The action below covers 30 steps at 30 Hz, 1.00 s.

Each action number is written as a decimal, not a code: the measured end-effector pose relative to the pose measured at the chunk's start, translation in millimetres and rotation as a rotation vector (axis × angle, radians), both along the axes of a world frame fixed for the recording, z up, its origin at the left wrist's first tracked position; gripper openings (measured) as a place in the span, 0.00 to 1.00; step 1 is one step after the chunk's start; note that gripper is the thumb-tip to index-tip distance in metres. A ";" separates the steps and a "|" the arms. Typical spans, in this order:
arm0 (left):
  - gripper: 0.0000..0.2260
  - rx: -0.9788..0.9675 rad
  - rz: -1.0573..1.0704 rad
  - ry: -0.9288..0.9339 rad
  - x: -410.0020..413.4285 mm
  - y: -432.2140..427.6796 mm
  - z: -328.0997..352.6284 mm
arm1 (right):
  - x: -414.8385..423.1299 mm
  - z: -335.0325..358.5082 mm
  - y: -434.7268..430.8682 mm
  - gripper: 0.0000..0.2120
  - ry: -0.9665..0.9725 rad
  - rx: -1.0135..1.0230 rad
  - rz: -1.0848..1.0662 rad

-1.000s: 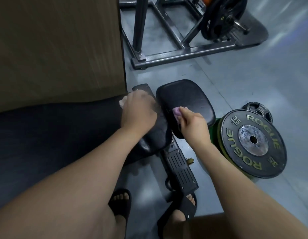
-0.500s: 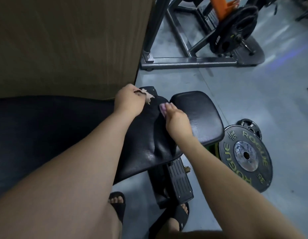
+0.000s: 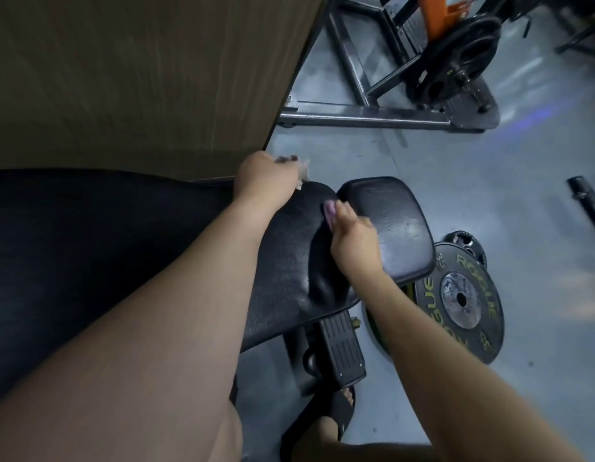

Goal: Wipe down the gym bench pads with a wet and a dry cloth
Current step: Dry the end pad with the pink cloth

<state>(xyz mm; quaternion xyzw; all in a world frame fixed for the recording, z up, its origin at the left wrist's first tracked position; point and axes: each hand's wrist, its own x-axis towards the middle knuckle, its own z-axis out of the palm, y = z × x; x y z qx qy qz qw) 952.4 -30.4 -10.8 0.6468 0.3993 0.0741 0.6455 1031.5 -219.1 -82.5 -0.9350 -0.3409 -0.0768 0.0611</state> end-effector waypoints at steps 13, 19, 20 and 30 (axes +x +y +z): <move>0.10 -0.115 0.225 -0.068 -12.0 38.8 -7.5 | -14.4 15.4 32.8 0.10 -0.076 0.093 0.151; 0.07 0.017 0.393 -0.105 -11.4 56.3 -0.6 | -71.7 -2.2 39.2 0.17 0.055 0.125 0.350; 0.07 0.034 0.406 -0.117 -11.2 58.2 -1.2 | -57.5 1.4 38.8 0.15 0.024 0.116 0.365; 0.08 0.039 0.402 -0.100 -17.1 77.9 -3.6 | -61.1 0.8 71.1 0.20 0.103 0.115 0.389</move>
